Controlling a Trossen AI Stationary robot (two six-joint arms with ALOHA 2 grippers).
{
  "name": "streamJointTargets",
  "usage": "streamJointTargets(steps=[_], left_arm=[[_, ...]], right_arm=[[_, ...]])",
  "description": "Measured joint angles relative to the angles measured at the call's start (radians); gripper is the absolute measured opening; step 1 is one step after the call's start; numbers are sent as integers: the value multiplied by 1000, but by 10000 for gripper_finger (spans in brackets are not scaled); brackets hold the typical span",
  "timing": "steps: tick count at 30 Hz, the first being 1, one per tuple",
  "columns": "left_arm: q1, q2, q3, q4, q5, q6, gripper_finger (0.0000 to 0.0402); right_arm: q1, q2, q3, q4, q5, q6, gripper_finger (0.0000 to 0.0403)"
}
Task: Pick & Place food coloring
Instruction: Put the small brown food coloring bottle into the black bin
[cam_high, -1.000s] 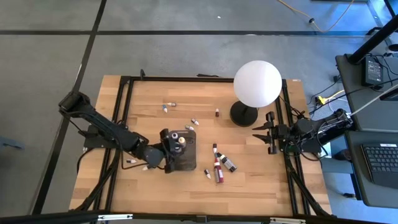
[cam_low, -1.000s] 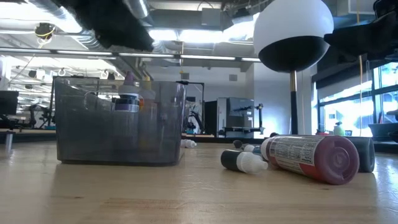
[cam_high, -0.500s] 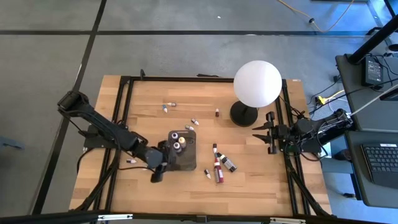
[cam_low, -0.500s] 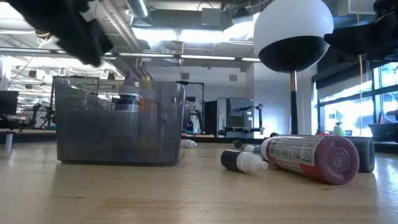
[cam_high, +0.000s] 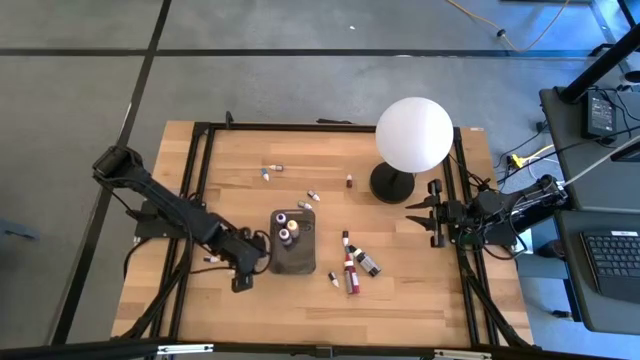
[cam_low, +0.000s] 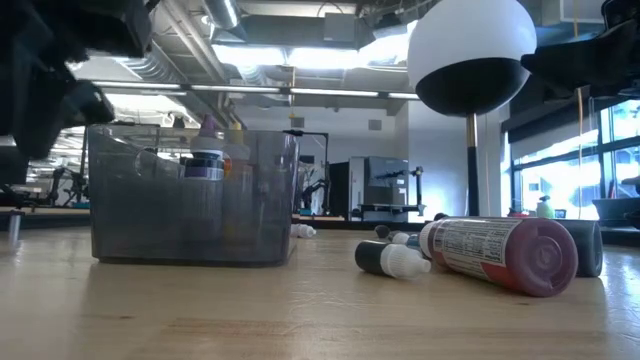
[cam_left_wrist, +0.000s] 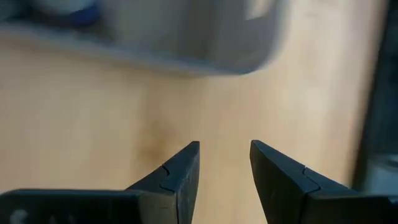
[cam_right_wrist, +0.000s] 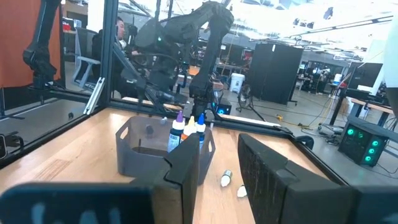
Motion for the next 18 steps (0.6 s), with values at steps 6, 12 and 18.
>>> streamJointTargets(steps=[6,12,18], left_arm=[[-10,0,0,34,-186,-56,134],[11,0,0,50,-282,-55,143],[17,0,0,4,-245,-140,175]], right_arm=[[0,0,0,0,0,0,114],[0,0,0,-1,0,0,114],[0,0,0,-6,0,0,114]])
